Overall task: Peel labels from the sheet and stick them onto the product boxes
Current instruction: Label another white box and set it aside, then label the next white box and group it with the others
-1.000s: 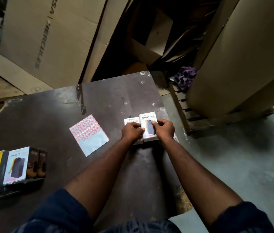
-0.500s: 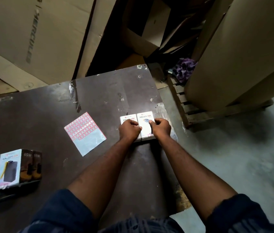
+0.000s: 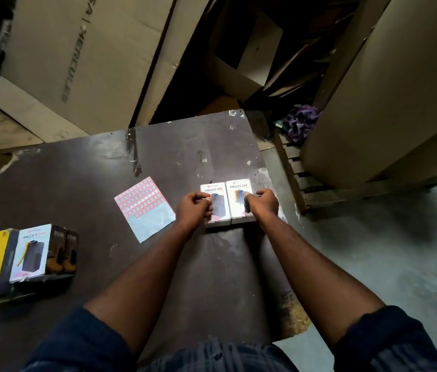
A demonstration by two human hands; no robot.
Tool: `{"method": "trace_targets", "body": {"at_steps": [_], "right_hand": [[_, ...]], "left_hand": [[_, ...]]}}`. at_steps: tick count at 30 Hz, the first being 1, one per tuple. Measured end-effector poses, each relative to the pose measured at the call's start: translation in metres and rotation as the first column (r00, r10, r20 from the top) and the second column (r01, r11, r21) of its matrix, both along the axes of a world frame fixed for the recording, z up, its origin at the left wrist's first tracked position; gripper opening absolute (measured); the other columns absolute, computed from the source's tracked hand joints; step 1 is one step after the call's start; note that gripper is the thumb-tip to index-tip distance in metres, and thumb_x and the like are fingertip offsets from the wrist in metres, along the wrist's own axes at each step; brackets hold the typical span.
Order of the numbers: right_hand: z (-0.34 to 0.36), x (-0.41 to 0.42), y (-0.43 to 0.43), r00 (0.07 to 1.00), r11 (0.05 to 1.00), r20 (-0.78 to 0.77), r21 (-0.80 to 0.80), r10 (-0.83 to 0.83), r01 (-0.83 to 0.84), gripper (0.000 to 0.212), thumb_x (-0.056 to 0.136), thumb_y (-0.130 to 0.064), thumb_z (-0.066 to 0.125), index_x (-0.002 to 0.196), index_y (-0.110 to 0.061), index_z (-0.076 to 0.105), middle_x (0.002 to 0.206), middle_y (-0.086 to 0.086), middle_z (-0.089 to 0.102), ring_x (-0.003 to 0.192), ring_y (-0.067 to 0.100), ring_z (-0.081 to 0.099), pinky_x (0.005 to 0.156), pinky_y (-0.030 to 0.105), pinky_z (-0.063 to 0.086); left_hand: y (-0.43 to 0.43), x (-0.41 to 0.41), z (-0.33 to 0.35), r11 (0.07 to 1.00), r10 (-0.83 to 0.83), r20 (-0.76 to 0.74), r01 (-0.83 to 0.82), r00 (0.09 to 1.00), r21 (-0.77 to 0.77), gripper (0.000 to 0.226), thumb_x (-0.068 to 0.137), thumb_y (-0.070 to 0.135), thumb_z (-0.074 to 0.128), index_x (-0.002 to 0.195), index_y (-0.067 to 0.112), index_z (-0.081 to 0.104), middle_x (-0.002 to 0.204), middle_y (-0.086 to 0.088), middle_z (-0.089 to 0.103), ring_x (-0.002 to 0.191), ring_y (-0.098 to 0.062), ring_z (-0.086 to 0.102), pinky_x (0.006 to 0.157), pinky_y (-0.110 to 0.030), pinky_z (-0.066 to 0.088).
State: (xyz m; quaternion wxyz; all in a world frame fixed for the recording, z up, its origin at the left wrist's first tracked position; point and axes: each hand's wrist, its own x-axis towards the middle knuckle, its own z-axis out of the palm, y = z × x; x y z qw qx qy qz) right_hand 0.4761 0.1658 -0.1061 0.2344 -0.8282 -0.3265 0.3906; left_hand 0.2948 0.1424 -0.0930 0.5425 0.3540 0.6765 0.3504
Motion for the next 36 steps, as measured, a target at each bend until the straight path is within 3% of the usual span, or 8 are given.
{"method": "trace_targets", "body": {"at_steps": [4,7,16,21,26,30,33,36], "right_hand": [[0.023,-0.019,-0.012,0.958,0.99,0.258,0.03,0.123,-0.135,0.047,0.084,-0.032,0.067,0.125,-0.015,0.055,0.137,0.015,0.047,0.131,0.034,0.042,0.106,0.045,0.036],[0.039,-0.046,-0.02,0.915,0.942,0.312,0.133,0.255,-0.308,0.039,0.085,-0.031,0.064,0.12,-0.015,0.055,0.133,0.014,0.048,0.13,0.033,0.041,0.104,0.044,0.034],[0.052,-0.156,-0.061,0.731,0.689,0.156,0.252,0.664,-0.68,0.03,0.085,-0.022,0.068,0.109,-0.005,0.067,0.113,0.015,0.069,0.107,0.03,0.063,0.094,0.037,0.048],[0.055,-0.228,-0.092,0.658,0.611,0.09,0.295,0.748,-0.735,0.025,0.086,-0.018,0.07,0.107,-0.006,0.067,0.107,0.011,0.071,0.098,0.026,0.066,0.085,0.029,0.046],[0.059,-0.306,-0.12,0.56,0.528,0.029,0.299,0.828,-0.795,0.029,0.089,-0.018,0.069,0.114,-0.005,0.062,0.108,0.008,0.068,0.089,0.02,0.064,0.079,0.026,0.047],[0.07,-0.36,-0.133,0.494,0.463,0.015,0.321,0.87,-0.826,0.034,0.088,-0.011,0.066,0.121,-0.006,0.06,0.117,0.011,0.067,0.097,0.023,0.065,0.088,0.034,0.052],[0.068,-0.393,-0.137,0.496,0.464,0.025,0.314,0.868,-0.828,0.042,0.083,-0.01,0.067,0.125,-0.011,0.06,0.121,0.014,0.066,0.107,0.028,0.065,0.093,0.038,0.052],[0.066,-0.417,-0.136,0.584,0.582,-0.078,0.266,0.808,-0.768,0.047,0.084,-0.011,0.066,0.129,-0.01,0.055,0.126,0.013,0.064,0.115,0.029,0.063,0.095,0.034,0.05]], "left_hand": [[-0.021,-0.038,0.0,0.991,0.131,-0.019,-0.131,0.991,0.04,0.007,0.095,0.002,0.056,0.098,0.004,0.063,0.079,-0.013,0.064,0.064,-0.013,0.063,0.059,-0.022,0.057],[-0.039,-0.057,0.01,0.98,0.182,0.03,-0.184,0.983,0.076,0.01,0.095,-0.001,0.053,0.097,0.004,0.062,0.077,-0.01,0.06,0.06,-0.013,0.058,0.054,-0.02,0.053],[-0.106,-0.143,0.02,0.923,0.37,-0.09,-0.354,0.925,0.15,0.018,0.095,0.024,0.062,0.078,0.018,0.064,0.081,-0.007,0.071,0.063,-0.013,0.058,0.06,-0.025,0.048],[-0.145,-0.209,0.013,0.896,0.44,-0.247,-0.407,0.863,0.176,0.02,0.089,0.029,0.064,0.071,0.021,0.066,0.077,0.0,0.074,0.072,-0.019,0.067,0.077,-0.043,0.056],[-0.176,-0.262,0.042,0.859,0.508,-0.365,-0.431,0.78,0.276,0.012,0.092,0.013,0.064,0.098,0.009,0.073,0.094,-0.007,0.073,0.088,-0.019,0.065,0.075,-0.024,0.044],[-0.188,-0.303,0.057,0.851,0.519,-0.432,-0.396,0.737,0.346,0.017,0.089,0.005,0.06,0.101,0.009,0.073,0.1,-0.007,0.074,0.091,-0.019,0.064,0.074,-0.022,0.04],[-0.191,-0.326,0.059,0.863,0.496,-0.455,-0.363,0.739,0.352,0.029,0.087,-0.002,0.052,0.106,0.01,0.071,0.106,-0.008,0.074,0.098,-0.024,0.067,0.082,-0.027,0.047],[-0.186,-0.341,0.058,0.903,0.418,-0.47,-0.301,0.777,0.306,0.037,0.089,-0.003,0.047,0.118,0.008,0.067,0.113,-0.013,0.072,0.106,-0.028,0.067,0.088,-0.033,0.049]]}}
